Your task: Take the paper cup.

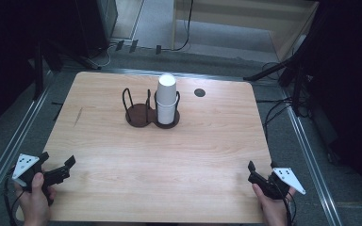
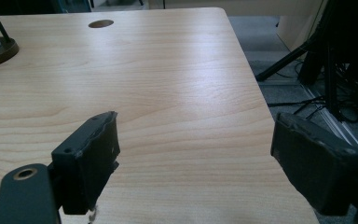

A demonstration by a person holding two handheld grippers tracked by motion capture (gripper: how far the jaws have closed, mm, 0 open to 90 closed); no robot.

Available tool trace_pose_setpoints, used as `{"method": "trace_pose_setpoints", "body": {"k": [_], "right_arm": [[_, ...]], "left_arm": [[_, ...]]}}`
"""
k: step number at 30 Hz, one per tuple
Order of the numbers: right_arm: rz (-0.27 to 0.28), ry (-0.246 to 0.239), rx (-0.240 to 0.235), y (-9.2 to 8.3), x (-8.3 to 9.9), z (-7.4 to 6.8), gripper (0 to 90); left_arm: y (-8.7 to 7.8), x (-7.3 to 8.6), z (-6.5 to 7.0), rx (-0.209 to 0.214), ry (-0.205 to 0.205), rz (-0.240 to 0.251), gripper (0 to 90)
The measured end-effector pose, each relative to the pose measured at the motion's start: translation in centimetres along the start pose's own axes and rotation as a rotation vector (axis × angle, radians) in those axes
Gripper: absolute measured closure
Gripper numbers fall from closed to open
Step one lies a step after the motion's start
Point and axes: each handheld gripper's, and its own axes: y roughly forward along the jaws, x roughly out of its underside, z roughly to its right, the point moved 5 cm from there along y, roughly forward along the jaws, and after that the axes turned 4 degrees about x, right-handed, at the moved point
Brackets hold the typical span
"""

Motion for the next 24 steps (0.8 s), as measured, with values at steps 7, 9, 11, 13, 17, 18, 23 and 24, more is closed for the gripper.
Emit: {"method": "trace_pose_setpoints", "body": {"k": [7, 9, 11, 13, 17, 18, 23, 24], "right_arm": [[-0.007, 0.002, 0.009, 0.1, -0.1, 0.0, 13.8], [-0.011, 0.004, 0.013, 0.1, -0.2, 0.1, 13.8], [-0.018, 0.008, 0.016, 0.1, -0.3, 0.1, 13.8], [-0.024, 0.026, 0.005, 0.2, -0.4, 0.0, 13.8], [-0.018, 0.01, 0.004, 0.3, -0.9, -0.7, 13.8], [-0.018, 0.011, -0.008, 0.4, -1.3, -1.3, 13.6], [-0.02, 0.013, -0.025, 0.6, -2.0, -2.2, 13.2], [-0.027, -0.004, -0.031, 0.8, -2.4, -2.7, 12.9]], "left_arm": [[0.1, 0.0, -0.1, -0.02, -0.013, 0.0, 0.0], [0.1, 0.0, -0.2, -0.02, -0.018, -0.001, 0.0], [0.1, 0.0, -0.3, -0.017, -0.027, -0.003, 0.0], [0.0, 0.0, -0.3, -0.014, -0.027, -0.004, 0.0], [0.0, 0.0, -0.3, -0.006, -0.029, -0.004, 0.0], [0.0, 0.0, -0.3, -0.003, -0.032, -0.004, 0.0], [0.1, 0.0, -0.3, -0.003, -0.033, -0.008, 0.0], [0.1, 0.0, -0.2, -0.004, -0.033, -0.009, 0.0]]}}
